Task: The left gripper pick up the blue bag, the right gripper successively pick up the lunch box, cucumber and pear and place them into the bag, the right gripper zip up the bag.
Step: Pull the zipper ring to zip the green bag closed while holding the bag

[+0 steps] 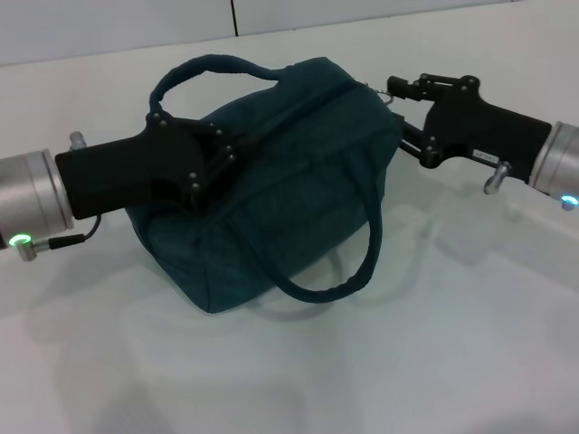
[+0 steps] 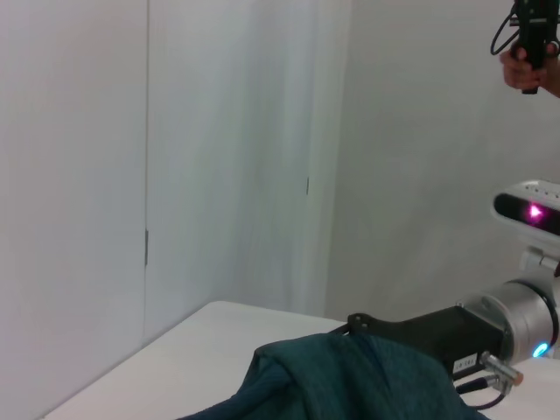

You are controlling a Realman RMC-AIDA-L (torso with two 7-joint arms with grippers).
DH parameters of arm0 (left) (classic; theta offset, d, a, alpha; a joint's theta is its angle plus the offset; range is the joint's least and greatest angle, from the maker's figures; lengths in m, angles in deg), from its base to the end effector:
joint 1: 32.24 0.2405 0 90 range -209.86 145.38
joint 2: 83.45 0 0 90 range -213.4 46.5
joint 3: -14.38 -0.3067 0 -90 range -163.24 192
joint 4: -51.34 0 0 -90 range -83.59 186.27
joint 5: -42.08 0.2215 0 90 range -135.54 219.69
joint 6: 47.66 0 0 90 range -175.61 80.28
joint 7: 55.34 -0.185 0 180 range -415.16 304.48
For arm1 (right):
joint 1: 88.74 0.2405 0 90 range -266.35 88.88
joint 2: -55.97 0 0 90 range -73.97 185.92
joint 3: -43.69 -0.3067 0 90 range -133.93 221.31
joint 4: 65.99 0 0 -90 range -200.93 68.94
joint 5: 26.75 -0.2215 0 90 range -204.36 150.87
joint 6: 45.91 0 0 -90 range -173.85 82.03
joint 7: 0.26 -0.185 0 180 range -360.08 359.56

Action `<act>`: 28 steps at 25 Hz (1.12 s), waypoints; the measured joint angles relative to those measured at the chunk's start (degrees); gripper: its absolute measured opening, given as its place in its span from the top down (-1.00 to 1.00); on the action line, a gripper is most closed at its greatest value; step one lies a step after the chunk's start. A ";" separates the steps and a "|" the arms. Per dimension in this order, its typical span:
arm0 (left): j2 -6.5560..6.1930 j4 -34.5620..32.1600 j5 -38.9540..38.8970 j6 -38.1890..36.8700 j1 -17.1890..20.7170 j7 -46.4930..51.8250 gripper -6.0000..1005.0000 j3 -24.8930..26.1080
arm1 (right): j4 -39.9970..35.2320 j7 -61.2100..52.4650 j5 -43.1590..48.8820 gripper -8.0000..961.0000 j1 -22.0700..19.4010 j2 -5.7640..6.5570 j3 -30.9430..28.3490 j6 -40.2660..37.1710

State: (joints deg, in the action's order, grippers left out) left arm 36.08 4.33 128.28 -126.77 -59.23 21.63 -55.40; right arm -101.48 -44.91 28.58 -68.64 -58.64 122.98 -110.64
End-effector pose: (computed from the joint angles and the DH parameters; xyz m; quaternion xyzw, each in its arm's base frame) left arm -0.2097 0.3833 -0.0816 -0.9393 -0.1018 -0.3034 0.1241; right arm 0.2951 0.3988 -0.0464 -0.8835 0.0741 0.2949 0.3564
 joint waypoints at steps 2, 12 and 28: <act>0.00 0.13 -0.14 0.00 0.01 -0.03 0.91 0.00 | -0.33 0.00 0.67 0.21 0.27 -0.23 0.03 0.23; 0.00 0.47 -0.28 0.00 0.01 -0.07 0.91 0.02 | -1.58 0.52 0.71 0.56 0.10 -0.50 -0.02 -0.73; -0.17 2.11 -1.74 0.08 -0.39 -0.15 0.91 0.77 | 2.64 0.45 -0.58 0.95 0.03 -0.61 -4.02 0.72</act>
State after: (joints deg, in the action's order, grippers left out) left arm 35.91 6.44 126.54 -126.69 -59.61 21.48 -54.63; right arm -98.84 -44.46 28.00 -68.61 -59.25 118.96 -109.92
